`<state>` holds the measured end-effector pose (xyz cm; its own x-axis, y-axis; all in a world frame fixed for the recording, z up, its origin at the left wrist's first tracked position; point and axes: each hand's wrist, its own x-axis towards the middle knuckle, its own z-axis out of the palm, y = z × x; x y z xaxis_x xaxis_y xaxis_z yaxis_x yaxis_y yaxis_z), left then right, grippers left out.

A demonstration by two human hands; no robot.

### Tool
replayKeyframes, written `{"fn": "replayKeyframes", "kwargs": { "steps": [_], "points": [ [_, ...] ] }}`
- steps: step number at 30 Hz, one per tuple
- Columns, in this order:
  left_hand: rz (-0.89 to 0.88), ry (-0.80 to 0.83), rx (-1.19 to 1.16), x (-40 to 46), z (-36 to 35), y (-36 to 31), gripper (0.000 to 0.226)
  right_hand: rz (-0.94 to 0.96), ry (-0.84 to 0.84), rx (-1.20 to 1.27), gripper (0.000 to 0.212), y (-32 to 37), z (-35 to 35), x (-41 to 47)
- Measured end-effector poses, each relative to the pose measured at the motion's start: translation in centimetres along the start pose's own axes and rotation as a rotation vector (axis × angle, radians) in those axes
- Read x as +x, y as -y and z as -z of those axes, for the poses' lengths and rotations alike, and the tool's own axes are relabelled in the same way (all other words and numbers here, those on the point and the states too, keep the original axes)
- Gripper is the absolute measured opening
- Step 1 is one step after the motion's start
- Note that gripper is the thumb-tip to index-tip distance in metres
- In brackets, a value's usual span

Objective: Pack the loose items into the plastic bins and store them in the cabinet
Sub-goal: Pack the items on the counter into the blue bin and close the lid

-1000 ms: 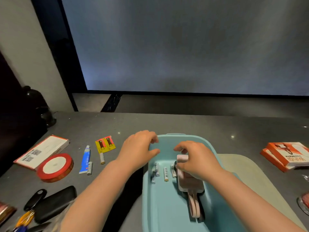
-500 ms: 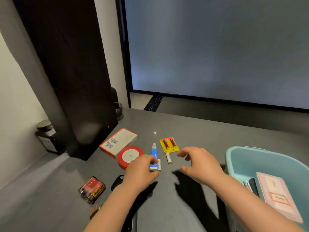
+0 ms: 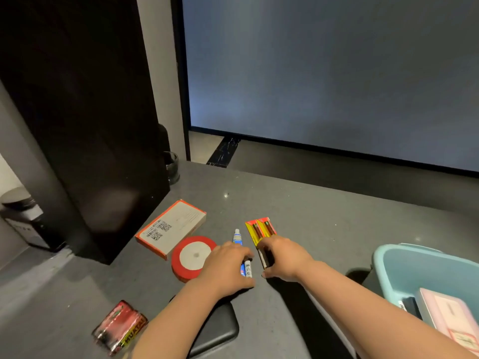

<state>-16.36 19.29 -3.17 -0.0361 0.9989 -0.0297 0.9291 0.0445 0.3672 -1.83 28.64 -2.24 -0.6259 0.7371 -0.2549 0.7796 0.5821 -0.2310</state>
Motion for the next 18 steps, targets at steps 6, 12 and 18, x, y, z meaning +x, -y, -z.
{"fn": "replayKeyframes", "kwargs": {
  "steps": [6,12,18],
  "points": [
    [-0.068,-0.017,0.019,0.1,-0.2,0.5,0.042,0.022,-0.019,-0.01,0.055,-0.2,0.1,0.0],
    [-0.063,-0.055,-0.054,-1.0,0.2,-0.8,0.037,0.04,-0.106,-0.004,0.055,-0.1,2.4,-3.9],
    [-0.218,-0.278,-0.22,-2.4,4.0,-8.1,0.038,-0.003,-0.322,0.132,0.049,-3.5,7.7,-13.1]
  ]
}}
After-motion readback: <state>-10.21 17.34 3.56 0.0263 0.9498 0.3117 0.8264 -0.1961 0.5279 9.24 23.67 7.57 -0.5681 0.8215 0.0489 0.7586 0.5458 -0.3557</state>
